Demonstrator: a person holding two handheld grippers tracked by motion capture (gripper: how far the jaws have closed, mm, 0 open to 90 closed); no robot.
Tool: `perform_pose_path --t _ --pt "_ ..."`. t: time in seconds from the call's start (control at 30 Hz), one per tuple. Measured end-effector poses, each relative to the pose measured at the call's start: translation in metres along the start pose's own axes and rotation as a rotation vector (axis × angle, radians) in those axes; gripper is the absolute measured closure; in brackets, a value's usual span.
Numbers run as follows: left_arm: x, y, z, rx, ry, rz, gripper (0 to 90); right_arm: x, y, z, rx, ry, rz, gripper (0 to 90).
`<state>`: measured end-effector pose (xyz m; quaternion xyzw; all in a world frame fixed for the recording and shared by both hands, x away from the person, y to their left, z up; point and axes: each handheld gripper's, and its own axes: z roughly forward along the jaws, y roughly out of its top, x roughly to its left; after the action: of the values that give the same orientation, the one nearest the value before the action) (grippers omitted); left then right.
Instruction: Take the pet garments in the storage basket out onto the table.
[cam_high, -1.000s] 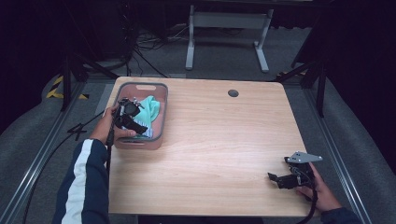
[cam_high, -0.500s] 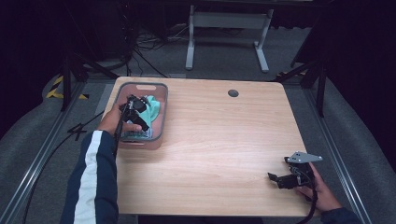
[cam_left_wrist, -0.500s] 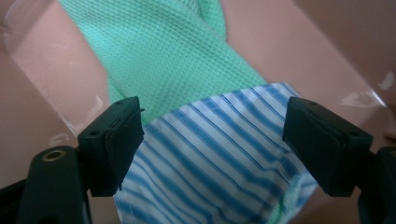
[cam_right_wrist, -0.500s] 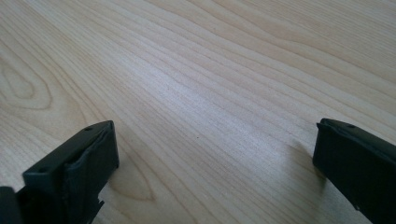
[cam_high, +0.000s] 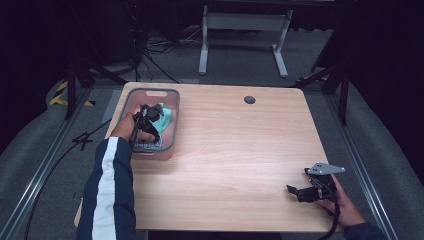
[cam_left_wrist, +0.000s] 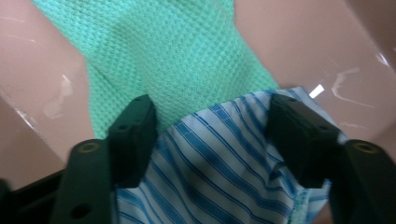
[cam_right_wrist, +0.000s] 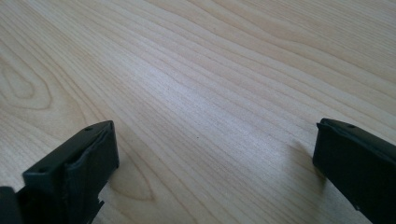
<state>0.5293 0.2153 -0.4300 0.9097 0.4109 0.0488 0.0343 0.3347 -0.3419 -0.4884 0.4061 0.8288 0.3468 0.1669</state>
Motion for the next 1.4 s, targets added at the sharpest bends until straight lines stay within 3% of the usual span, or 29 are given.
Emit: perform_pose_path --t 0.07,0.2,0.3,0.37,0.5,0.67,0.8,0.83,0.93,1.4 --pt "-0.001 0.001 0.000 0.010 -0.013 -0.002 41.3 0.000 0.000 0.000 0.000 0.000 0.000 0.6" --pt "-0.002 0.002 -0.002 0.021 -0.004 0.015 62.7 0.000 0.000 0.000 0.000 0.000 0.000 0.6" --pt "-0.001 0.001 -0.004 0.021 0.010 0.013 69.9 0.000 0.000 0.000 0.000 0.000 0.000 0.6" --pt "-0.001 -0.001 -0.005 0.015 0.004 -0.003 72.7 0.000 0.000 0.000 0.000 0.000 0.000 0.6" --pt "-0.001 -0.003 -0.009 -0.012 0.029 0.007 74.6 0.000 0.000 0.000 0.000 0.000 0.000 0.6" --pt "0.003 -0.015 -0.027 -0.126 0.052 -0.028 75.8 0.000 0.000 0.000 0.000 0.000 0.000 0.6" --pt "0.003 -0.025 -0.037 -0.207 0.041 -0.046 76.0 0.000 0.000 0.000 0.000 0.000 0.000 0.6" --pt "0.003 -0.025 -0.037 -0.207 0.041 -0.046 76.0 0.000 0.000 0.000 0.000 0.000 0.000 0.6" --pt "0.001 -0.032 -0.044 -0.289 0.040 -0.066 76.1 0.000 0.000 0.000 0.000 0.000 0.000 0.6" --pt "-0.006 -0.057 -0.080 -0.526 0.063 -0.087 76.5 0.000 0.000 0.000 0.000 0.000 0.000 0.6"
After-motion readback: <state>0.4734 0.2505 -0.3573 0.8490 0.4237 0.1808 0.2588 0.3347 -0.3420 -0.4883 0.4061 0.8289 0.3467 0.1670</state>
